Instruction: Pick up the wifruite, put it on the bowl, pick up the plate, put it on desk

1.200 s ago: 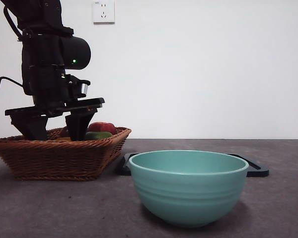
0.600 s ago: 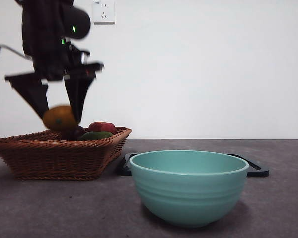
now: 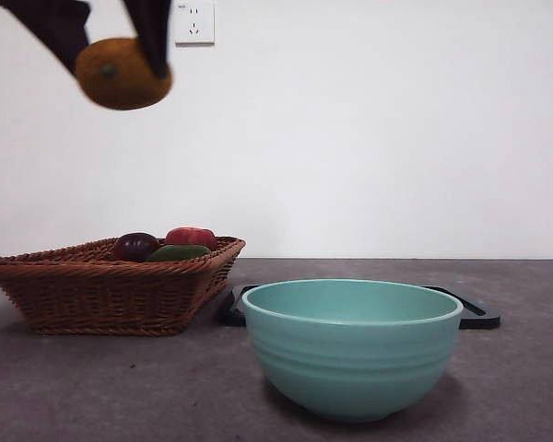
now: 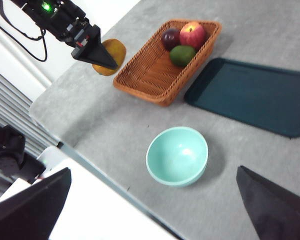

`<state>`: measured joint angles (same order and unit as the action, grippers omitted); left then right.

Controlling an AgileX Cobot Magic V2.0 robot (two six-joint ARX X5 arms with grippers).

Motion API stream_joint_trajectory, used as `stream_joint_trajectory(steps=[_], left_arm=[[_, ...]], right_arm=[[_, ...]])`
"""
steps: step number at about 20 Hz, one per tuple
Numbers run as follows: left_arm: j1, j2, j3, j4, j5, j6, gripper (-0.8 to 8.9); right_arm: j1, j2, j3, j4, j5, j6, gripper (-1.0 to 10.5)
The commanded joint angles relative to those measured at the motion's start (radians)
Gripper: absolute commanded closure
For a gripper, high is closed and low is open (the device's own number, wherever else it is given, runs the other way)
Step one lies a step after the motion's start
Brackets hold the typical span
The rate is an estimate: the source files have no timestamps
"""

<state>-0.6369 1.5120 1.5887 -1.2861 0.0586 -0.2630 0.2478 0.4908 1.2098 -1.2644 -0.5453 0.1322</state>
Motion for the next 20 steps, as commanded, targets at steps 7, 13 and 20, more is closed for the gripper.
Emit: stream_joint_trajectory(steps=[7, 13, 20], left_arm=[[-0.252, 0.044, 0.026, 0.087, 0.001, -0.216, 5.1], [-0.357, 0.172, 0.026, 0.181, 0.001, -0.255, 5.11], [-0.399, 0.369, 0.026, 0.254, 0.001, -0.315, 5.1]], right_arm=[[0.004, 0.002, 0.064, -0.038, 0.003, -0.01, 3.9], [0.004, 0.002, 0.064, -0.038, 0.003, -0.013, 3.9], [0.004, 0.002, 0.064, -0.038, 0.003, -0.021, 3.9]])
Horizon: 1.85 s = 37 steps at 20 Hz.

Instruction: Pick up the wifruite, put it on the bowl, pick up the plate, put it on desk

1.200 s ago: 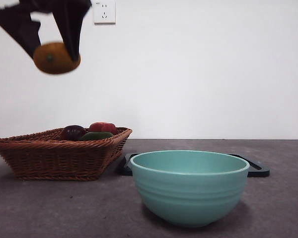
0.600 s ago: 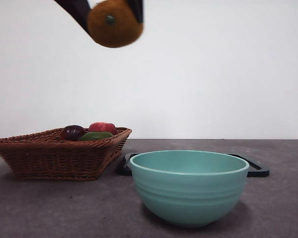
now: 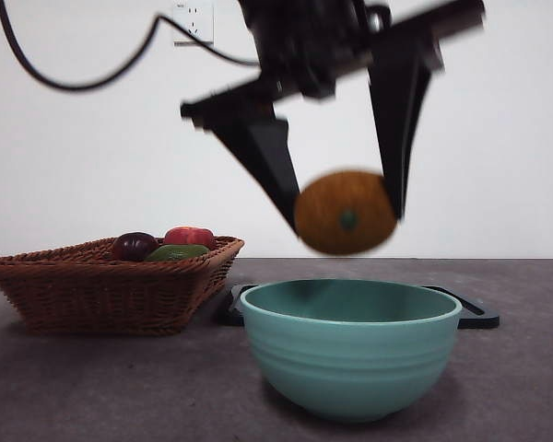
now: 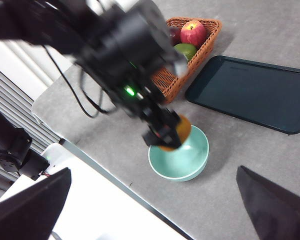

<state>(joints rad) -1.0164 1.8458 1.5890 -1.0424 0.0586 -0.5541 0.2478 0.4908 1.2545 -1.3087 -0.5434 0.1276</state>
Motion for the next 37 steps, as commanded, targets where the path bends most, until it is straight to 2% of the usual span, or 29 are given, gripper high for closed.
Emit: stream_joint_trajectory(steps=[1, 13, 22, 25, 26, 30, 34, 37], left_arm=[[-0.022, 0.053, 0.026, 0.011, 0.001, -0.023, 5.11], [-0.022, 0.216, 0.026, 0.019, 0.001, -0.003, 5.11], [-0.018, 0.217, 0.032, 0.028, 0.001, 0.031, 4.94], [-0.018, 0.208, 0.048, 0.026, 0.001, 0.054, 3.04], [-0.018, 0.204, 0.058, 0.018, 0.001, 0.061, 2.78], [-0.018, 0.19, 0.126, -0.044, -0.002, 0.094, 2.78], [-0.028, 0.097, 0.183, -0.098, -0.069, 0.129, 2.75], [-0.037, -0.023, 0.185, -0.143, -0.143, 0.182, 2.06]], right_arm=[[0.004, 0.002, 0.02, 0.006, 0.002, -0.018, 3.9], [0.004, 0.002, 0.02, 0.006, 0.002, -0.024, 3.9], [0.004, 0.002, 0.02, 0.006, 0.002, -0.024, 3.9], [0.004, 0.002, 0.02, 0.006, 0.002, -0.024, 3.9], [0.004, 0.002, 0.02, 0.006, 0.002, -0.023, 3.9], [0.004, 0.002, 0.02, 0.005, 0.002, -0.023, 3.9], [0.004, 0.002, 0.02, 0.006, 0.009, -0.024, 3.9], [0.004, 0.002, 0.02, 0.006, 0.055, -0.024, 3.9]])
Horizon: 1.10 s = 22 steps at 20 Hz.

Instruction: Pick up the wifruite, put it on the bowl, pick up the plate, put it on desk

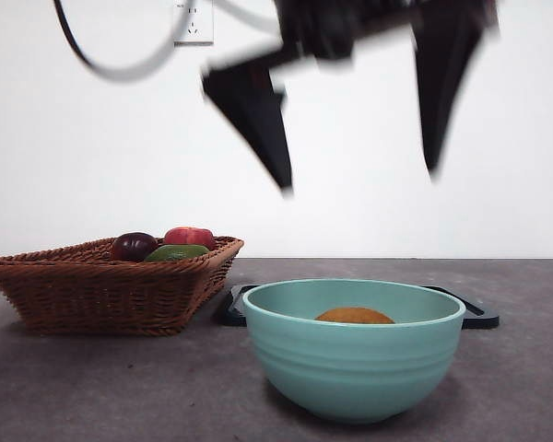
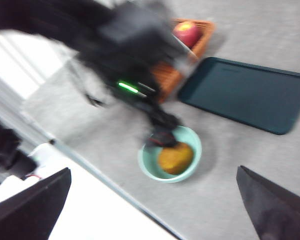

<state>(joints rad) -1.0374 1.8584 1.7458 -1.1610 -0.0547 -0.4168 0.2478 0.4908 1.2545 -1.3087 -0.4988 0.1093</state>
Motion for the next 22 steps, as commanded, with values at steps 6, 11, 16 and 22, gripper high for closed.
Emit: stream_joint_trajectory(steps=[6, 11, 16, 22], left_arm=[[-0.017, -0.286, 0.028, -0.124, -0.043, 0.173, 2.09], [-0.015, -0.476, 0.027, -0.201, -0.055, 0.286, 2.11], [-0.013, -0.668, -0.046, -0.2, -0.054, 0.302, 2.11], [-0.013, -0.991, -0.381, 0.0, -0.053, 0.247, 2.11]], right_arm=[[0.004, 0.002, 0.02, 0.006, 0.066, -0.005, 3.9], [0.004, 0.002, 0.02, 0.006, 0.134, -0.005, 3.9], [0.004, 0.004, 0.02, -0.005, 0.135, 0.03, 3.9], [0.004, 0.027, 0.02, -0.006, 0.159, 0.04, 3.9]])
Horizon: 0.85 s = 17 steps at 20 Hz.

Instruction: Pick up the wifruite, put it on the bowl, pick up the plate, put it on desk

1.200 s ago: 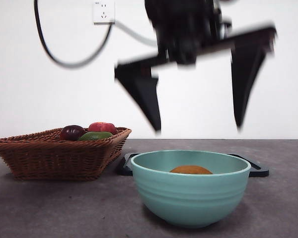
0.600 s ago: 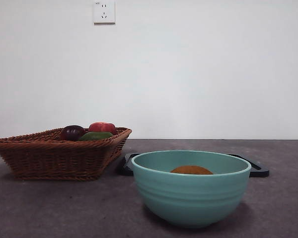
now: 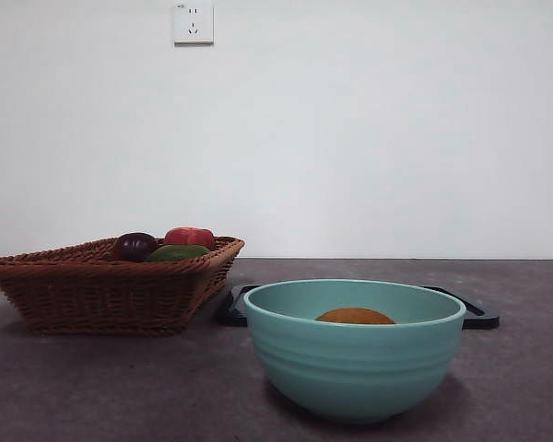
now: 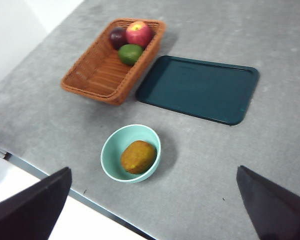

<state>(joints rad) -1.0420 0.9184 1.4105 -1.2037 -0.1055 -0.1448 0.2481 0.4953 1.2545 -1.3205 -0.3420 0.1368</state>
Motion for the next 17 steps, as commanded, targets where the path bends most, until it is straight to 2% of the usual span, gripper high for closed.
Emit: stream_joint_trajectory(steps=[1, 6, 11, 13, 17], left_arm=[[-0.009, -0.106, -0.101, 0.073, -0.003, -0.036, 2.11], [-0.009, -0.321, -0.284, 0.125, -0.002, -0.093, 2.11], [-0.009, -0.442, -0.333, 0.123, -0.002, -0.138, 2.12], [-0.009, -0.457, -0.332, 0.128, -0.002, -0.137, 2.11], [-0.009, -0.457, -0.331, 0.127, -0.002, -0.137, 2.12]], right_arm=[[0.004, 0.035, 0.02, 0.005, 0.0, 0.014, 3.9], [0.005, 0.147, 0.02, 0.002, -0.054, -0.003, 3.9], [0.053, 0.352, 0.02, 0.002, -0.054, -0.095, 3.9], [0.101, 0.449, 0.02, 0.003, -0.016, -0.124, 3.9], [0.195, 0.64, 0.02, 0.037, 0.12, -0.165, 3.9]])
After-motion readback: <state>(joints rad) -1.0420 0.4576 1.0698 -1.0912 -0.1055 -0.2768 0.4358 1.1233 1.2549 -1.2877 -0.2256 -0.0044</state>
